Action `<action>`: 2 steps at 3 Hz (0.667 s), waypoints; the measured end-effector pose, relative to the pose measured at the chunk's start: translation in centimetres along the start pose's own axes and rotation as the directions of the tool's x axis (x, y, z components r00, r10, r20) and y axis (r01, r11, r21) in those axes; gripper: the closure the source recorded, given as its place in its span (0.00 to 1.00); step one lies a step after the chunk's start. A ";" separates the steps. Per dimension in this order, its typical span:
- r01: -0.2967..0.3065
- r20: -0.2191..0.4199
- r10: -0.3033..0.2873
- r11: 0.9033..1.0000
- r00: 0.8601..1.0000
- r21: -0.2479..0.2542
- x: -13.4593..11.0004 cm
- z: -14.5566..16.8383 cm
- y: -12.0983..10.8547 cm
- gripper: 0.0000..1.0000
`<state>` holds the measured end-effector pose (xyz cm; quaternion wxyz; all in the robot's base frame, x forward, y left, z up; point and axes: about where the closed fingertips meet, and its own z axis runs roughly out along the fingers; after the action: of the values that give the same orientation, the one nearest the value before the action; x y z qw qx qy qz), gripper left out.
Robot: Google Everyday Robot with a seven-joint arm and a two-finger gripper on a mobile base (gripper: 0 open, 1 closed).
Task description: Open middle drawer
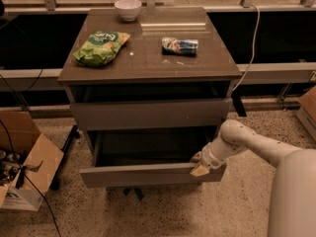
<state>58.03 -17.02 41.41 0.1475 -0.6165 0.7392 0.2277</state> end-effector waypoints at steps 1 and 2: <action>-0.043 0.017 0.044 0.999 0.999 -0.010 0.2 0.4 1.5 0.49; -0.043 0.017 0.044 0.999 0.999 -0.010 0.2 0.3 1.5 0.26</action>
Offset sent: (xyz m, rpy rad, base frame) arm -0.1720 0.0386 -0.0435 0.1820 0.3706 -0.3360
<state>56.46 -16.80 41.28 0.1462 -0.5989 0.7500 0.2397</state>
